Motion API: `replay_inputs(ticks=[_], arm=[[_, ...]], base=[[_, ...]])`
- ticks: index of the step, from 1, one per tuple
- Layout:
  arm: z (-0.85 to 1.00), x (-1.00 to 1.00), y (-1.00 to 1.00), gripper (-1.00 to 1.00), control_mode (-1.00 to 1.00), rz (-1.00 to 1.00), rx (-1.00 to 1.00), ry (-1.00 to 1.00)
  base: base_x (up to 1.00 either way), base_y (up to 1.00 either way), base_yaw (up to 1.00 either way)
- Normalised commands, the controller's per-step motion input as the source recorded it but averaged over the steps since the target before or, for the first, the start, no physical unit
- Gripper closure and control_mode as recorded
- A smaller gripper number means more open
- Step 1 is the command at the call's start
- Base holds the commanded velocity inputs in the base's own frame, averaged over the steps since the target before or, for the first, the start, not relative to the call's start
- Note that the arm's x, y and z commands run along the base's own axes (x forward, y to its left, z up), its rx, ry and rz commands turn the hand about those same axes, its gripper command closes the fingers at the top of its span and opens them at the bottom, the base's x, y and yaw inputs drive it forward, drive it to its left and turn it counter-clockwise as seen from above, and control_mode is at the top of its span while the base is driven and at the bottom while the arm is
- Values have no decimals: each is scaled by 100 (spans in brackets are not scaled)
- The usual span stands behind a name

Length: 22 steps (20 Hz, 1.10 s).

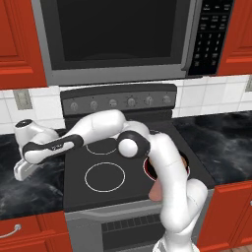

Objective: Pick up the sugar cube(s) and place them in the saucepan with hot chocolate.

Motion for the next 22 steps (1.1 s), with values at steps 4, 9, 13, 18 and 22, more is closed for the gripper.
replay_inputs(ticks=[4,9,13,18,22], arm=[[-9,37,6,-100,-100,0,0,0],[-2,25,12,-100,-100,0,0,0],[0,4,11,-100,-100,0,0,0],[-4,0,13,-100,-100,0,0,0],[-11,1,13,-100,-100,0,0,0]], base=[[0,0,0],[0,0,0],[0,0,0],[0,0,0],[0,0,0]])
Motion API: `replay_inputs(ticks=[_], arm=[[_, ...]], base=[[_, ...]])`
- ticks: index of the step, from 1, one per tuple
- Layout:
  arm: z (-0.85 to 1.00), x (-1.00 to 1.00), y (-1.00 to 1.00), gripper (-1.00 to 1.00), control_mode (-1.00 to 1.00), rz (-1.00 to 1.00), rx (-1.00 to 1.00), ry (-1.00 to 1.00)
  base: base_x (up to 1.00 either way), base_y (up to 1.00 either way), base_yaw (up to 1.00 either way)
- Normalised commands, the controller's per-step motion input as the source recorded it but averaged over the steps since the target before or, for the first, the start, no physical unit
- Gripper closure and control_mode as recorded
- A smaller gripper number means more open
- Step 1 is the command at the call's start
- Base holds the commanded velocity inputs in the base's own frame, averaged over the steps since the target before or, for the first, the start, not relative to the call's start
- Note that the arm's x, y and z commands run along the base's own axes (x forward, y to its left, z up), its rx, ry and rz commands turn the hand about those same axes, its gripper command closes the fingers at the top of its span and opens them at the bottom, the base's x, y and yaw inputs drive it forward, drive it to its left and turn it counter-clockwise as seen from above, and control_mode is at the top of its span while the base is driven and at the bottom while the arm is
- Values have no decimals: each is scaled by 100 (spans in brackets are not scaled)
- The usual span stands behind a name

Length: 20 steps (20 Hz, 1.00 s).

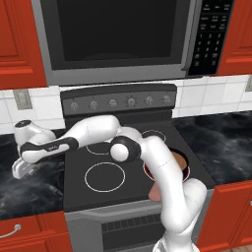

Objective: Pick up the sugar cube(s) and place them in the saucepan with hot chocolate.

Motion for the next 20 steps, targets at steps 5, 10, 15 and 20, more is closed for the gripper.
replay_inputs(ticks=[5,10,15,20], arm=[[-19,0,8,-100,-100,0,0,0],[-3,3,5,-100,-100,0,0,0],[-2,12,1,-100,-100,0,0,0],[-9,15,0,-100,-100,0,0,0]], base=[[0,0,0],[0,0,0],[0,0,0],[0,0,0]])
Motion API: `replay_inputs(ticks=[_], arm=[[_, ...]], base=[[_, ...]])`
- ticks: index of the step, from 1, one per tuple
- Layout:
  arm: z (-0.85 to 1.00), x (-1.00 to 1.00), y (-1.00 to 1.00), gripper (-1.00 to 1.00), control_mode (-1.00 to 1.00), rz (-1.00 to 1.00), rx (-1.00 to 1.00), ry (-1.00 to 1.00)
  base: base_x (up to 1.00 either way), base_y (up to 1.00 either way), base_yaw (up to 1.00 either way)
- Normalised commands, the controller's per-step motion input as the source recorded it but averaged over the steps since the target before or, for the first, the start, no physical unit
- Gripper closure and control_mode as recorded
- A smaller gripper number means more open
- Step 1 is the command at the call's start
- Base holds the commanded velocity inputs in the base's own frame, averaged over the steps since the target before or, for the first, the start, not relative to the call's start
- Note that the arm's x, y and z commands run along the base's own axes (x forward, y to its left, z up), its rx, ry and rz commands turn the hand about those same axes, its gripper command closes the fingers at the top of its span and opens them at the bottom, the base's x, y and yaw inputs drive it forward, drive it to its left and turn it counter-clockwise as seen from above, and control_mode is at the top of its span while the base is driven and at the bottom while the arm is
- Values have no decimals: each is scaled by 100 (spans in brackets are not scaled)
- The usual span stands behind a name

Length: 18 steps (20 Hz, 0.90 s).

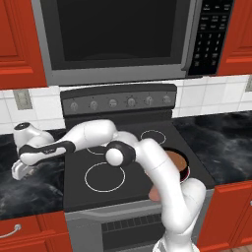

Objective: Pick up the sugar cube(s) and place them in the saucepan with hot chocolate.

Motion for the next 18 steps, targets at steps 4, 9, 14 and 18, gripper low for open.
replay_inputs(ticks=[4,9,14,18], arm=[[-10,13,0,-100,-100,0,0,0],[-11,6,0,-100,-100,0,0,0],[-7,0,8,-100,-100,0,0,0],[-7,0,11,-100,-100,0,0,0]], base=[[0,0,0],[0,0,0],[0,0,0],[0,0,0]])
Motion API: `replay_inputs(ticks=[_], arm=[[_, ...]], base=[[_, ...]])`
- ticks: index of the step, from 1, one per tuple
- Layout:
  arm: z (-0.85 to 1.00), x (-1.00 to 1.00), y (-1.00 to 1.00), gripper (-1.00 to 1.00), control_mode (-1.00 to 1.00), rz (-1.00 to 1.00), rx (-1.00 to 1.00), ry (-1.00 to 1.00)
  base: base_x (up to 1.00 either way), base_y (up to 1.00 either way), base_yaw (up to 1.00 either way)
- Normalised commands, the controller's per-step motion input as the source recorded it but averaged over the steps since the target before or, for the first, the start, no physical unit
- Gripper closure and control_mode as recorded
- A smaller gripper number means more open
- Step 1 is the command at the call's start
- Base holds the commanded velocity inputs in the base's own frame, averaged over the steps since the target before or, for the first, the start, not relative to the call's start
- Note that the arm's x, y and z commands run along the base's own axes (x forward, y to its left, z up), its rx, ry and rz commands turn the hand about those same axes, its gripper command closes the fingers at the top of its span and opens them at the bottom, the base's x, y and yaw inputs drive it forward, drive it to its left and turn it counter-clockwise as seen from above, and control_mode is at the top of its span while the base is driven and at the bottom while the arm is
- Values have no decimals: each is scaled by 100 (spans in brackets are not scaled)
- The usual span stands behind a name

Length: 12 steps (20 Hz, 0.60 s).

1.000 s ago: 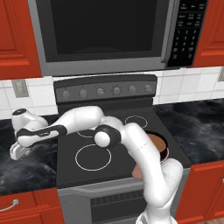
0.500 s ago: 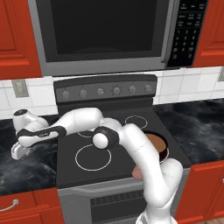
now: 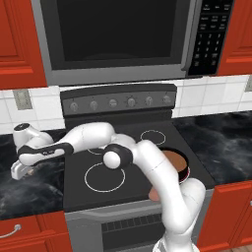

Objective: Pick up the sugar cube(s) and place them in the saucepan with hot chocolate.

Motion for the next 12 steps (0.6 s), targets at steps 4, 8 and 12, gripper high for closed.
replay_inputs(ticks=[4,8,12], arm=[[-2,0,8,-100,-100,1,0,0],[0,0,6,-100,-100,0,0,0],[0,0,1,-100,-100,0,0,0]], base=[[0,0,0],[0,0,0],[0,0,0]])
